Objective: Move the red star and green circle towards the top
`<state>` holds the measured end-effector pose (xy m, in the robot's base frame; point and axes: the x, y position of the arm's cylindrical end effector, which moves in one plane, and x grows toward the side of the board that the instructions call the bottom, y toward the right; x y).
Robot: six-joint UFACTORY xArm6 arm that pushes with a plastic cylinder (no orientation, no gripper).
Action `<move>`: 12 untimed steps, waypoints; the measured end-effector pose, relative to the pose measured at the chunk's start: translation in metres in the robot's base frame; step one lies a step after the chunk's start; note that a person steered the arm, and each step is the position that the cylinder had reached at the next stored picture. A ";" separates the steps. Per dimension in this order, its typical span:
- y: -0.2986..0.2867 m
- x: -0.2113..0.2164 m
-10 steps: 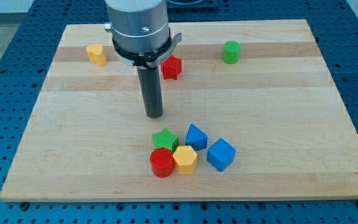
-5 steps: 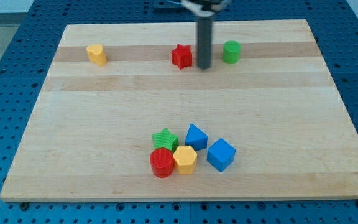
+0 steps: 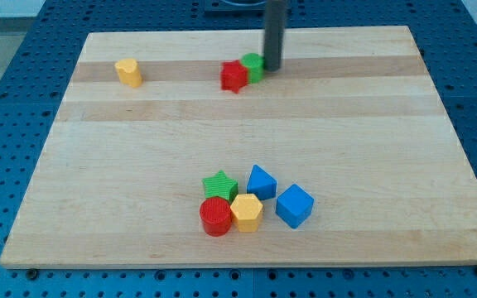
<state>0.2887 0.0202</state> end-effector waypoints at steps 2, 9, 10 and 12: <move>0.050 0.030; -0.125 0.101; -0.090 0.057; -0.050 0.011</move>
<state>0.3001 -0.0294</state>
